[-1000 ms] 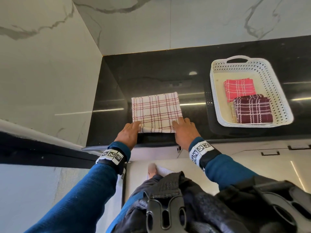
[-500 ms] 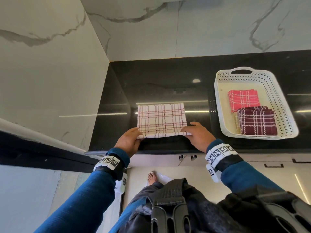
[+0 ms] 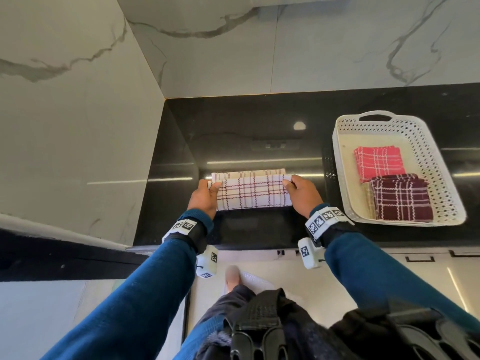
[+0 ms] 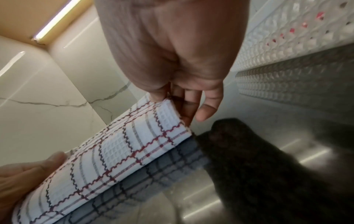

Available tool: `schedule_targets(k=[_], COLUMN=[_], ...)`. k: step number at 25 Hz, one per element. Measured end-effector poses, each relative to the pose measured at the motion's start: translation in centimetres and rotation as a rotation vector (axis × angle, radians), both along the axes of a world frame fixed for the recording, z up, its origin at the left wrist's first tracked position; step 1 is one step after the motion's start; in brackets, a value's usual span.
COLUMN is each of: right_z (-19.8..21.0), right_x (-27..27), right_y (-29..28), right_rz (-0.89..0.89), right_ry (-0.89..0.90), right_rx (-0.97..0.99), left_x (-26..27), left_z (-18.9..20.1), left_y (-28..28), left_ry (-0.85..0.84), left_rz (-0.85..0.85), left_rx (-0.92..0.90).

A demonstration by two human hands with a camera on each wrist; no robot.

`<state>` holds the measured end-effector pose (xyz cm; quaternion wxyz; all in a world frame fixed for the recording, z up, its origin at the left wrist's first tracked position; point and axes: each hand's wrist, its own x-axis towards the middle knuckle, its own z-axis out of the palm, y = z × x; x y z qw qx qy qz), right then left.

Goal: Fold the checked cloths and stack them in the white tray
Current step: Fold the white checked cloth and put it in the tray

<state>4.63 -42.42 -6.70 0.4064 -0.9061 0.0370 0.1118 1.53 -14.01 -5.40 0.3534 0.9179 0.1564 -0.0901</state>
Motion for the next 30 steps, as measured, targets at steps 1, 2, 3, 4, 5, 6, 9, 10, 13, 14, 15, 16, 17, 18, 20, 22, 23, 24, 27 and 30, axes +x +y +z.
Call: schedule_targets(k=[1, 2, 3, 4, 5, 6, 9, 10, 13, 14, 15, 16, 17, 18, 20, 22, 23, 24, 27, 30], right_z=[-0.4, -0.6, -0.7, -0.9, -1.0, -1.0, -1.3, -1.3, -1.4, -1.4, -1.5, -1.5, -1.6, -1.5, -1.2, -0.9, -0.9, -0.8, -0.6, 0.8], right_x=[0.4, 0.7, 1.0, 1.2, 1.4, 1.6, 2.0, 1.9, 2.1, 2.2, 2.3, 2.5, 2.6, 2.7, 3.0, 3.5, 3.8, 4.0, 4.1, 3.3], right_y=[0.2, 0.5, 0.8, 1.0, 1.2, 1.4, 1.9, 2.1, 2.5, 2.6, 2.6, 2.6, 2.6, 2.6, 2.6, 2.7, 2.7, 2.7, 2.6, 2.4], right_rz=[-0.017, -0.031, -0.042, -0.048, -0.053, -0.057, -0.059, -0.051, -0.026, -0.022, -0.017, -0.014, -0.010, -0.009, -0.015, -0.015, -0.011, -0.010, -0.114, -0.194], right_ry=[0.013, 0.023, 0.030, 0.031, 0.030, 0.031, 0.030, 0.029, 0.018, 0.019, 0.025, 0.035, 0.043, 0.057, 0.090, 0.128, 0.151, 0.173, 0.218, 0.043], right_rx=[-0.016, -0.035, -0.057, -0.084, -0.115, -0.147, -0.255, -0.299, -0.385, -0.401, -0.411, -0.421, -0.428, -0.435, -0.449, -0.454, -0.458, -0.456, -0.343, -0.309], left_x=[0.6, 1.1, 1.7, 2.2, 2.6, 3.1, 4.2, 4.4, 5.3, 5.4, 5.6, 5.8, 5.9, 6.1, 6.3, 6.6, 6.6, 6.6, 6.0, 4.7], left_z=[-0.2, -0.3, -0.4, -0.6, -0.6, -0.6, -0.4, -0.4, -0.4, -0.5, -0.5, -0.5, -0.4, -0.4, -0.4, -0.1, 0.0, 0.3, 0.7, 0.8], left_y=[-0.3, -0.5, -0.7, -0.8, -0.9, -1.0, -1.4, -1.3, -1.2, -1.2, -1.2, -1.2, -1.3, -1.4, -1.4, -1.5, -1.6, -1.8, -1.8, -1.5], left_ry=[0.026, 0.057, 0.087, 0.117, 0.143, 0.170, 0.224, 0.239, 0.269, 0.275, 0.283, 0.291, 0.298, 0.303, 0.311, 0.311, 0.312, 0.313, 0.307, 0.041], left_rz=[0.010, 0.010, 0.003, -0.011, -0.031, -0.050, -0.083, -0.079, -0.060, -0.061, -0.067, -0.076, -0.086, -0.095, -0.104, -0.093, -0.085, -0.079, -0.023, -0.047], left_rx=[0.038, 0.085, 0.135, 0.182, 0.227, 0.265, 0.316, 0.323, 0.340, 0.350, 0.363, 0.375, 0.385, 0.396, 0.409, 0.398, 0.391, 0.381, 0.338, 0.442])
